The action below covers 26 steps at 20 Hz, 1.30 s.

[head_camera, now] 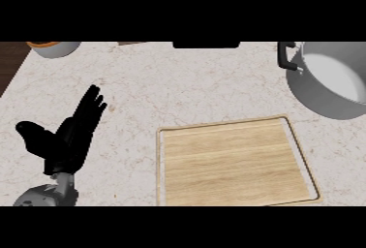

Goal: Pick the squash from the tray and place it in the pot

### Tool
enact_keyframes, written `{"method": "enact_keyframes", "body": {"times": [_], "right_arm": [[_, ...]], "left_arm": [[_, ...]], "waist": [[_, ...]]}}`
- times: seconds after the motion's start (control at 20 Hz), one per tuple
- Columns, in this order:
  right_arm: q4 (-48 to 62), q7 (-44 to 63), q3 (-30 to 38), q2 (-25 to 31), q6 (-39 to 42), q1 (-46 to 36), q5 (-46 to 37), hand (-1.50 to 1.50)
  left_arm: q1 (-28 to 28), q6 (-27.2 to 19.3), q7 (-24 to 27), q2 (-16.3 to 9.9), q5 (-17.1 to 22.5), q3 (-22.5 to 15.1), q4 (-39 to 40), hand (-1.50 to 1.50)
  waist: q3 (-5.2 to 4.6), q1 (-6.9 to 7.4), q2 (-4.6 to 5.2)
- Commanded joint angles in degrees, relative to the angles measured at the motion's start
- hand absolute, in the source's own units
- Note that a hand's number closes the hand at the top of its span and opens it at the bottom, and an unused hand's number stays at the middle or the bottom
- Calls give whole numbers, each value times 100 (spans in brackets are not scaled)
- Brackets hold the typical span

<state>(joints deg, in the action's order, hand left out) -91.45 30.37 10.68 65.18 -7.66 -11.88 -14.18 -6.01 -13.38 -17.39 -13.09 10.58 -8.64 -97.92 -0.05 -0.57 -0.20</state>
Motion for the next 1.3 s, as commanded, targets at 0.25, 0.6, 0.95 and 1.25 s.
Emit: {"method": "enact_keyframes", "body": {"times": [0.25, 0.6, 0.95, 1.25], "right_arm": [[1353, 298, -513, -386, 663, -1951, -245, 150], [3108, -9, -1047, -1049, 642, -3316, -1107, 150], [4465, -1182, -1204, -1528, 518, -3550, -1542, 150], [5918, -1294, -305, -2058, 405, -3820, -776, -150]], "left_arm": [[-356, 283, 241, 213, -48, 97, 583, 0], [-650, 260, -185, 195, -127, 169, 476, 0], [-545, 447, -280, 52, -22, 344, 243, 0], [-527, 358, 97, 308, -154, 248, 495, 0]], "waist": [[0, 198, 57], [2, 232, 63], [6, 225, 67], [14, 248, 110]]}}
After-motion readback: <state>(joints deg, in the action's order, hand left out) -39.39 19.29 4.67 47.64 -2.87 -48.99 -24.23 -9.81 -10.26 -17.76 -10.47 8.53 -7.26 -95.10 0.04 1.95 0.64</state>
